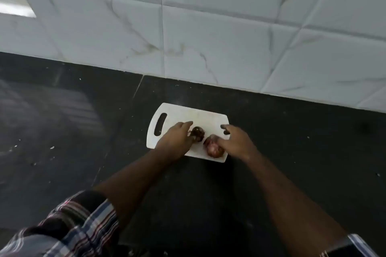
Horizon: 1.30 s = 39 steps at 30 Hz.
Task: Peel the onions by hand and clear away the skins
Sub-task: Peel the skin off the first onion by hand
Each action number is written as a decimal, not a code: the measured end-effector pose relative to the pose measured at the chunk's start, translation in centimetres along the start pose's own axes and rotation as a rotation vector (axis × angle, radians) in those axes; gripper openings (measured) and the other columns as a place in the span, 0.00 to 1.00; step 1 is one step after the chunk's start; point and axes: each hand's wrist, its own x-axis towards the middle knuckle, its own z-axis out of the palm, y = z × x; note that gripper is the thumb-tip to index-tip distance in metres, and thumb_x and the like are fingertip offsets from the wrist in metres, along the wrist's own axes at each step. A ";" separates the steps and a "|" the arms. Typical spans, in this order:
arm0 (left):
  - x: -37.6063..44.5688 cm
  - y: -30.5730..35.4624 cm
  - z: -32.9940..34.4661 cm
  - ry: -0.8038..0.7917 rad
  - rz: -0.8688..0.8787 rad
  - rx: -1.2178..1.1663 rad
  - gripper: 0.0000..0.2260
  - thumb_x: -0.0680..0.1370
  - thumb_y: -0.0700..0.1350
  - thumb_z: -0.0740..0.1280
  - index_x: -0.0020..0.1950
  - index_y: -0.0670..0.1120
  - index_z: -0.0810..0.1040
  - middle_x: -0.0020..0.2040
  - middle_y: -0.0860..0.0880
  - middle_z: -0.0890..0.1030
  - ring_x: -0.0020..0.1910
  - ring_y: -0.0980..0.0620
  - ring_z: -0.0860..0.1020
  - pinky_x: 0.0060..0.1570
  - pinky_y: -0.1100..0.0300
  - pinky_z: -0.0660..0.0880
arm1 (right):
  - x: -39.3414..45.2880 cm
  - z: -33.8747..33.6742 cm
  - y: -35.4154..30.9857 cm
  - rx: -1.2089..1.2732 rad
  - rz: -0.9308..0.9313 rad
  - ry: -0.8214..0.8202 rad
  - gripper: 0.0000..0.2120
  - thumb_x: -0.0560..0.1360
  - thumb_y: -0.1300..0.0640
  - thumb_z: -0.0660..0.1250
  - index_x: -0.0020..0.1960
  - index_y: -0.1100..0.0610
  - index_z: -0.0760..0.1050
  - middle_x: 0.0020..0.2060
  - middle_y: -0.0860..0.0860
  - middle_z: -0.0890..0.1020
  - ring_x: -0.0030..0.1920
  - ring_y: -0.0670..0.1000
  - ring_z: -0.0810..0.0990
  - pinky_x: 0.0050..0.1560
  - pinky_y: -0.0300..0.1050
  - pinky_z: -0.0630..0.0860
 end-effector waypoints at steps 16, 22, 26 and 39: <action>-11.4 2.6 0.8 -0.070 -0.320 -1.273 0.22 0.72 0.45 0.74 0.66 0.49 0.77 0.57 0.44 0.85 0.51 0.41 0.86 0.46 0.50 0.83 | -10.9 5.2 -1.4 0.496 -0.160 -0.005 0.36 0.66 0.54 0.81 0.70 0.45 0.71 0.64 0.41 0.77 0.63 0.41 0.76 0.63 0.39 0.75; -12.6 2.7 -1.1 -0.018 -0.254 -1.262 0.14 0.74 0.38 0.72 0.59 0.39 0.80 0.49 0.40 0.86 0.45 0.43 0.86 0.41 0.55 0.83 | -12.9 4.2 -2.3 0.636 -0.200 -0.047 0.34 0.66 0.60 0.81 0.66 0.40 0.74 0.62 0.39 0.78 0.61 0.39 0.78 0.60 0.41 0.79; -12.8 2.4 -1.6 0.056 -0.300 -1.257 0.05 0.79 0.36 0.66 0.51 0.40 0.81 0.36 0.48 0.84 0.36 0.52 0.83 0.35 0.60 0.81 | -13.4 3.9 -2.6 0.775 -0.229 -0.081 0.35 0.66 0.65 0.80 0.64 0.39 0.75 0.61 0.41 0.80 0.62 0.44 0.79 0.59 0.44 0.79; -13.2 2.1 -3.1 0.075 -0.549 -1.610 0.08 0.83 0.38 0.60 0.52 0.43 0.79 0.35 0.46 0.82 0.30 0.55 0.81 0.28 0.65 0.78 | -14.3 3.1 -1.0 1.195 -0.077 -0.069 0.32 0.60 0.68 0.75 0.59 0.45 0.76 0.59 0.47 0.81 0.61 0.52 0.80 0.54 0.49 0.81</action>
